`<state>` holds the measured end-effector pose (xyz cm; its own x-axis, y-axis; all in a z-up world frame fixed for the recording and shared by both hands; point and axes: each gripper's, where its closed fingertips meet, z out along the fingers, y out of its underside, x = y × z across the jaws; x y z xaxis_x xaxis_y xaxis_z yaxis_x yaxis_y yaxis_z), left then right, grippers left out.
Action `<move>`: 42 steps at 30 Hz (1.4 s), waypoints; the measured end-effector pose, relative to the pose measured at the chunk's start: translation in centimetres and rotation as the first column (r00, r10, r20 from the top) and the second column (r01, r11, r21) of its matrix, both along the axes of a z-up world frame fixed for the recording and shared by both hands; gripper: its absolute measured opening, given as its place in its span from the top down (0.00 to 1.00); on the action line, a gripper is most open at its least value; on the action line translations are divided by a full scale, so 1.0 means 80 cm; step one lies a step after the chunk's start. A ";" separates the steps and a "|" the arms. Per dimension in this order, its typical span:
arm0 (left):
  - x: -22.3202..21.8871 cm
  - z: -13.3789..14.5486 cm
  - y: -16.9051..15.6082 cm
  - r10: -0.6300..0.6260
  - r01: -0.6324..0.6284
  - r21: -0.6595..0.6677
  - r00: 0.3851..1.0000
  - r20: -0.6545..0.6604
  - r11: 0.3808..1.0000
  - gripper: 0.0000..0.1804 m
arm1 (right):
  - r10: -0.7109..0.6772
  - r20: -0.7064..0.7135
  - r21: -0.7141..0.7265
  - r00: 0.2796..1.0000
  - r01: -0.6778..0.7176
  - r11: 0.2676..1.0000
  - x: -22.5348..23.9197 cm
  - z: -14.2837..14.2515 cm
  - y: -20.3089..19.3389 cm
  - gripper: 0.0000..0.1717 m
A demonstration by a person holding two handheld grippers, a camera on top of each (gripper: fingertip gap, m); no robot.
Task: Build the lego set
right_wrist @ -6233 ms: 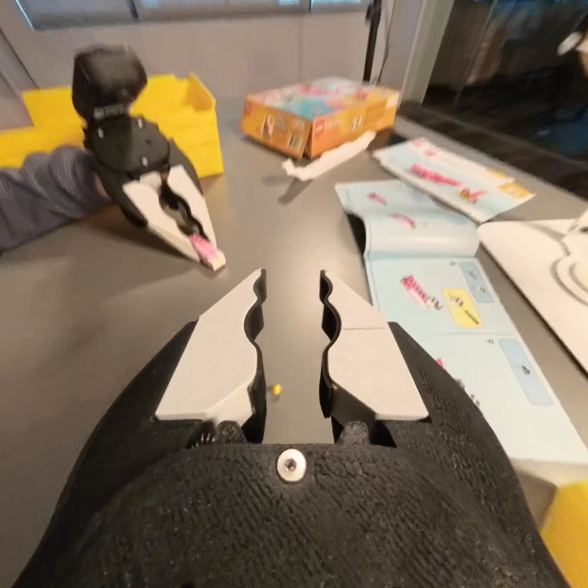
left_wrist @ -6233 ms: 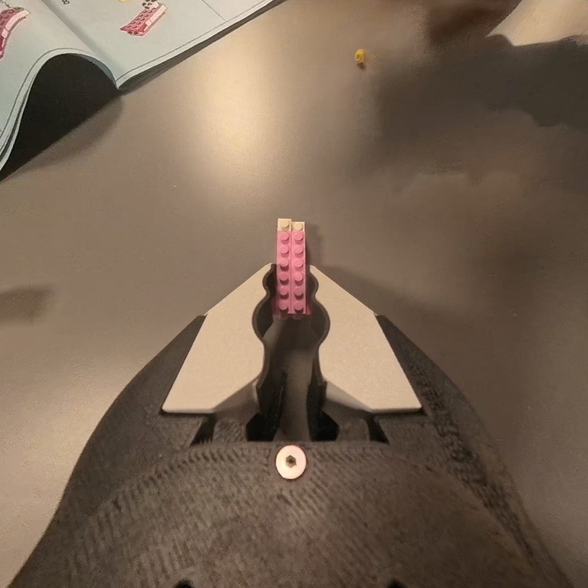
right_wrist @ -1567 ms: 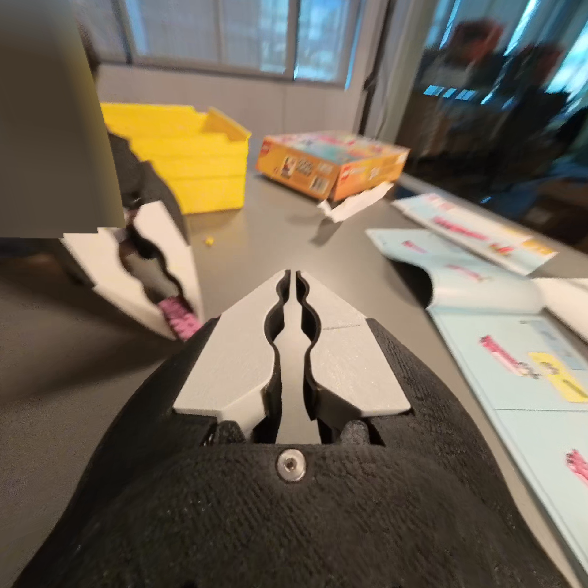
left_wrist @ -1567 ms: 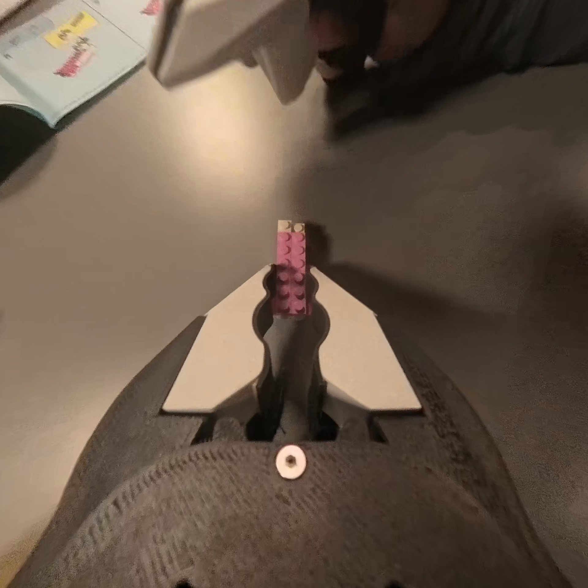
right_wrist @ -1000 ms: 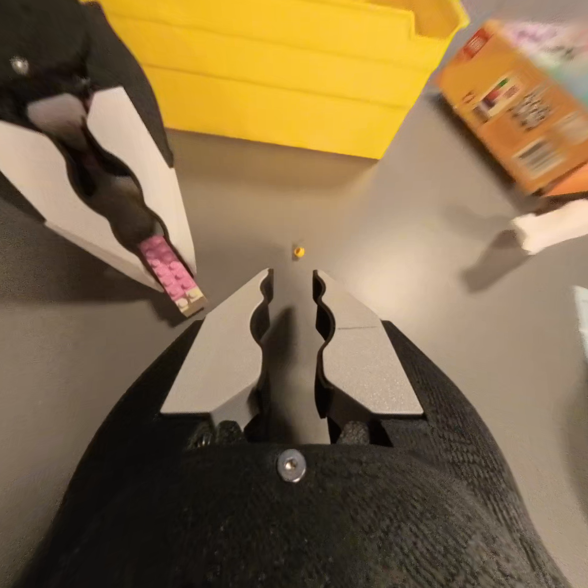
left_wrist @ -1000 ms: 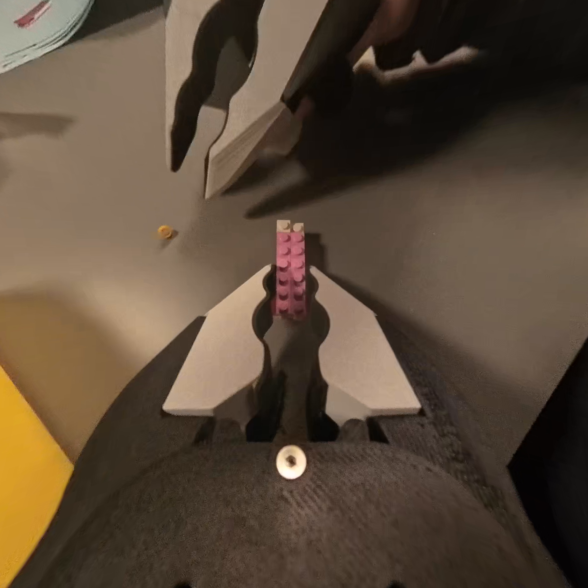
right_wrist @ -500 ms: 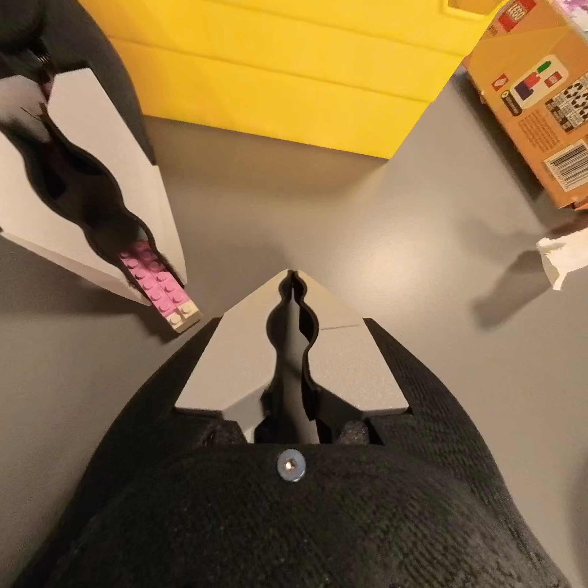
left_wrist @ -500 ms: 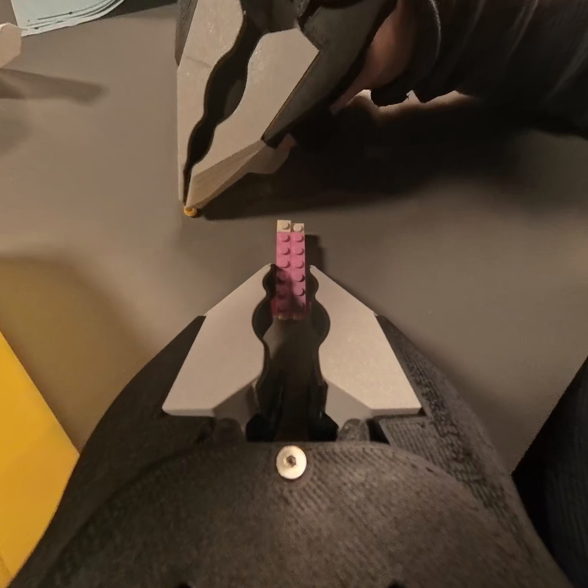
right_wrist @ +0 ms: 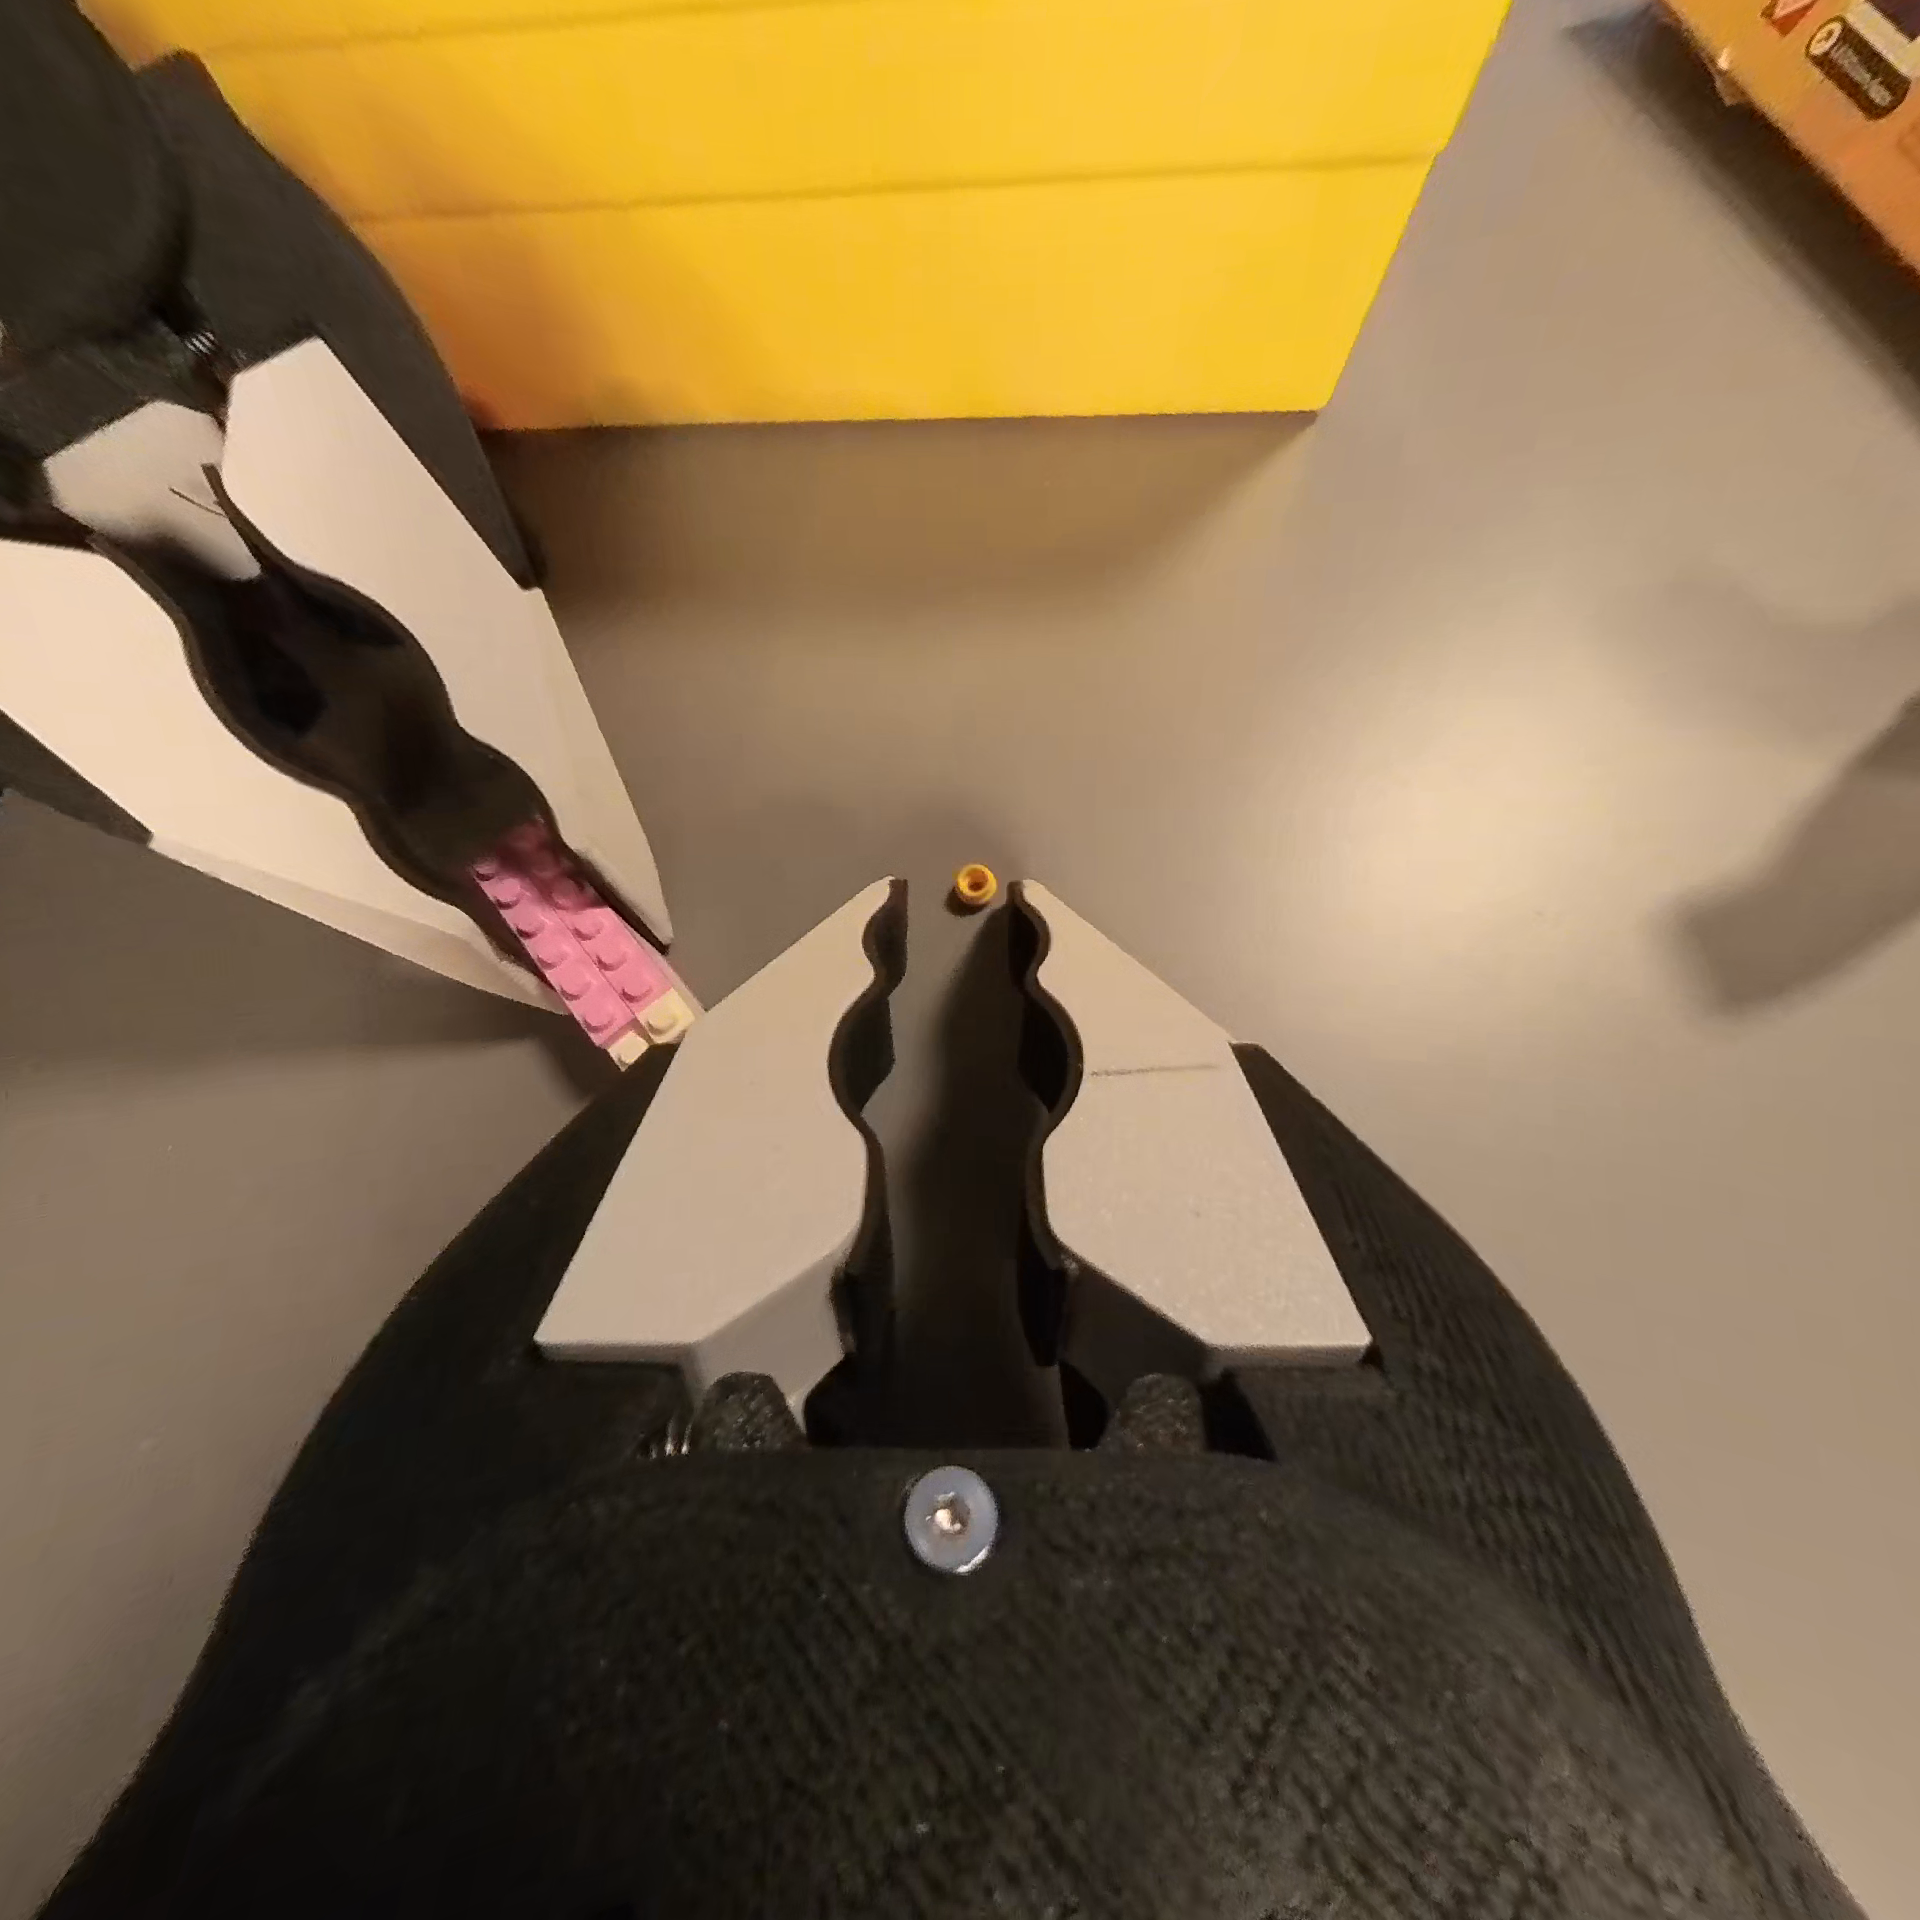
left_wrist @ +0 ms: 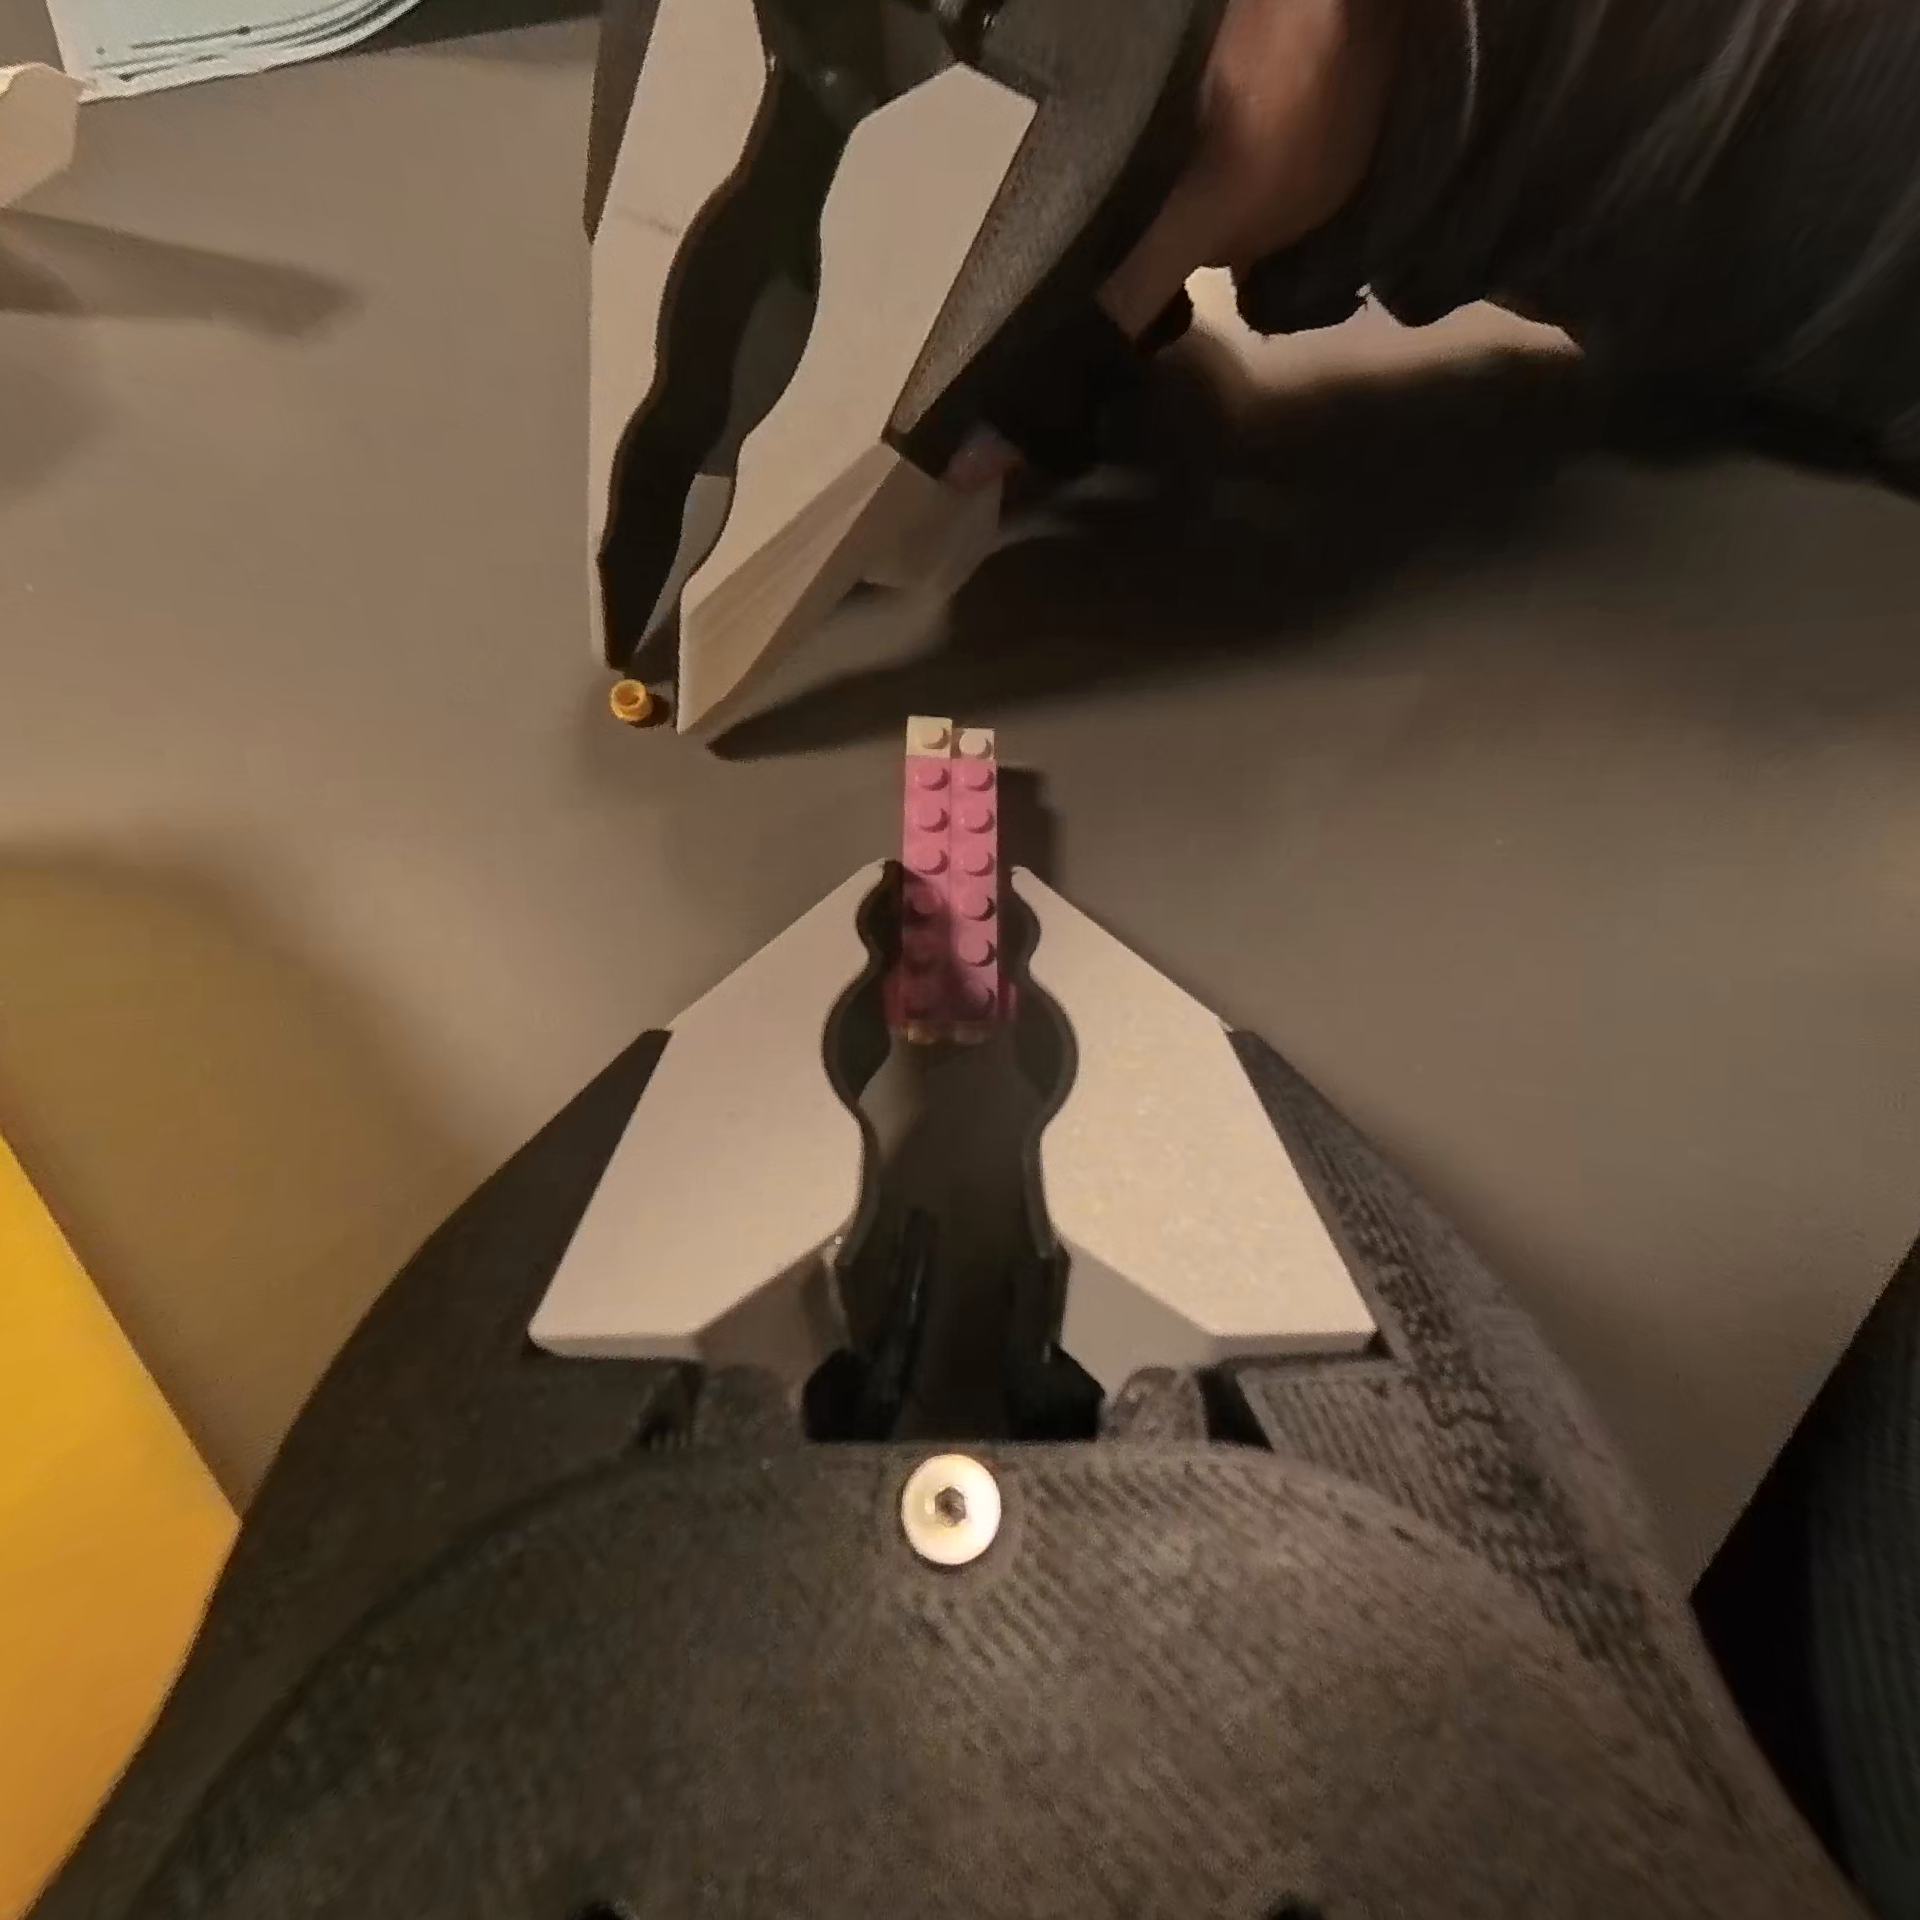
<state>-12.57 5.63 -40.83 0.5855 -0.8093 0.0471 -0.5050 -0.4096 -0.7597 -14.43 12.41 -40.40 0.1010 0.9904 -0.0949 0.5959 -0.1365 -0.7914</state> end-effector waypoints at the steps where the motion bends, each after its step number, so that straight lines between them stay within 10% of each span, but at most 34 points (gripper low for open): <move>1: 0.000 0.000 0.001 0.001 -0.001 0.001 1.000 -0.001 1.000 0.90 | 0.009 0.004 0.008 1.000 -0.009 1.000 -0.002 -0.001 -0.001 0.91; 7: 0.002 0.001 0.005 0.026 -0.026 -0.004 1.000 0.006 1.000 0.87 | 0.028 0.024 0.056 0.999 -0.030 0.998 -0.007 -0.003 0.002 0.97; 11: 0.000 0.014 0.015 0.112 -0.111 -0.012 0.989 0.092 0.994 0.50 | 0.032 -0.052 0.145 0.998 -0.024 0.989 -0.002 0.013 0.000 0.97; 15: 0.008 0.074 0.020 0.156 -0.199 0.080 0.916 0.369 0.977 0.65 | 0.094 -0.303 0.471 0.948 0.064 0.880 0.018 0.071 -0.015 0.97; 20: 0.039 0.118 0.004 0.086 -0.093 -0.020 0.778 0.622 0.995 0.77 | 0.205 -0.366 0.831 0.908 0.220 0.510 0.067 0.115 -0.061 0.97; 23: 0.064 0.135 -0.007 0.021 0.033 -0.062 0.695 0.718 0.998 0.88 | 0.231 -0.361 0.859 0.904 0.226 0.460 0.082 0.120 -0.089 0.97; 27: 0.090 0.124 -0.016 -0.053 0.084 -0.018 0.761 0.646 0.996 0.95 | 0.238 -0.336 0.873 0.911 0.207 0.442 0.089 0.116 -0.101 0.97; 37: 0.091 0.123 -0.018 -0.079 0.089 0.011 0.806 0.587 0.996 0.98 | 0.250 -0.350 0.871 0.903 0.215 0.443 0.090 0.121 -0.104 0.97; 42: 0.084 0.137 -0.018 -0.237 0.037 0.472 0.897 0.373 0.881 0.98 | 0.159 -0.574 0.339 0.804 0.056 0.939 0.094 0.128 -0.104 0.87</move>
